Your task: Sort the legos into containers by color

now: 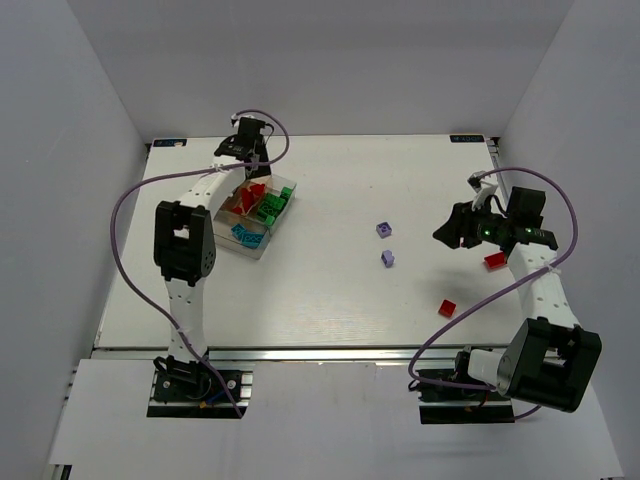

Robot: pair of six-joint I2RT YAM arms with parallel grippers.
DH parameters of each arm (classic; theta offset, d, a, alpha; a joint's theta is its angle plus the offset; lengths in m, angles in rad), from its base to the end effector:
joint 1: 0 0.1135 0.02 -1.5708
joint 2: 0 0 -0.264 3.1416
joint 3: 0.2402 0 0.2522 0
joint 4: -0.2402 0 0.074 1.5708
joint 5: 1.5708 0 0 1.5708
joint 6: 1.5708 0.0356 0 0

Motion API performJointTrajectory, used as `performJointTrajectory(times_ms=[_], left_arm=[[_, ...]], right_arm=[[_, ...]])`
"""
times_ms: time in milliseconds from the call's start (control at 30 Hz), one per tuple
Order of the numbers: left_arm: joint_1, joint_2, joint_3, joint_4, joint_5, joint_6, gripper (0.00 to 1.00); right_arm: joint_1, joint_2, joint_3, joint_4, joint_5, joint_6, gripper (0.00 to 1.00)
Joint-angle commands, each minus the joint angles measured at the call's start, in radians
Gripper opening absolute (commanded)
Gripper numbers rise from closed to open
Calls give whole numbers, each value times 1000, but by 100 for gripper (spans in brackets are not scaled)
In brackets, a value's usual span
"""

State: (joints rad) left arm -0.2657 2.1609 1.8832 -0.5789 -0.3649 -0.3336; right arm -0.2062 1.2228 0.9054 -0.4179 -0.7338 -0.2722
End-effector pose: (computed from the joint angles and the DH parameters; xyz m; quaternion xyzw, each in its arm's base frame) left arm 0.4753 -0.1162 0.2424 -0.0947 0.9187 0.0609 0.3786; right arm 0.2554 -0.0291 0.2749 -0.1736 0.8479 0.2288 0.4456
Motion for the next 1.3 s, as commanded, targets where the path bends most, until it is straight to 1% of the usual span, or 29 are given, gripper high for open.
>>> performJointTrajectory(times_ms=[0,33,67,100,133,167,200,233,267,300,333,367,400,433,467,500,533,567,600,667,700,767,800,867,933,1000,1067,1133,1267], left_arm=[[0,-221,-74,48,98,-13,33],[0,-267,-125,83,212,-13,17],[0,-321,-189,129,277,-13,7],[0,-437,-335,245,346,-12,3],[0,-493,-413,304,509,-12,3],[-10,-541,-480,353,565,-18,7],[-10,-582,-584,414,610,-22,26],[-21,-655,-623,427,682,-21,38],[-21,-680,-654,430,713,-15,49],[-21,-702,-709,422,743,-9,56],[-21,-738,-735,421,801,-4,65],[-21,-754,-763,422,819,7,67],[-21,-774,-789,424,828,13,69],[-21,-795,-850,433,827,16,71],[-21,-840,-877,445,828,18,71],[-21,-857,-900,464,827,18,72],[-21,-872,-936,473,828,18,73],[-21,-891,-947,476,831,24,73],[-21,-897,-952,473,830,30,73],[-21,-895,-949,459,830,42,73],[-21,-895,-947,458,827,44,73],[-21,-892,-955,467,827,44,74],[-21,-891,-957,467,827,42,74],[-21,-883,-958,465,827,44,74],[-21,-872,-955,458,817,47,74],[-21,-871,-949,449,805,53,74],[-21,-875,-950,456,799,51,74],[-21,-877,-952,458,799,50,75],[-12,-882,-944,439,781,64,75]], right_arm=[[-1,-45,39,-9,132,-96,56],[-2,-49,41,-7,198,-137,56],[-7,-51,44,-15,250,-159,56],[-10,-52,52,-33,293,-177,57],[-13,-52,56,-44,377,-191,58],[-30,-51,64,-59,410,-220,59],[-38,-45,76,-96,428,-246,60],[-47,-43,81,-114,453,-277,62],[-70,-42,82,-133,467,-347,66],[-78,-42,84,-166,477,-392,70],[-87,-42,89,-191,494,-450,76],[-108,-34,96,-212,511,-578,79],[-111,-28,104,-237,523,-652,82],[-122,-25,121,-284,537,-736,82],[-146,-20,122,-286,548,-810,82],[-151,-19,125,-285,557,-955,81],[-159,-16,127,-288,565,-1037,79],[-171,-16,121,-303,568,-1138,77],[-177,-20,112,-320,576,-1373,73],[-186,-40,52,-289,597,-1557,72],[-187,-45,34,-277,596,-1725,72],[-179,-33,6,-274,609,-1856,73],[-176,-22,6,-280,623,-1950,74],[-171,45,33,-306,646,-2015,75],[-162,99,62,-311,688,-2017,76],[-154,193,128,-357,727,-2010,76],[-160,257,147,-352,729,-2013,76],[-160,288,151,-325,764,-2021,76],[-147,342,161,-328,745,-2036,77]])
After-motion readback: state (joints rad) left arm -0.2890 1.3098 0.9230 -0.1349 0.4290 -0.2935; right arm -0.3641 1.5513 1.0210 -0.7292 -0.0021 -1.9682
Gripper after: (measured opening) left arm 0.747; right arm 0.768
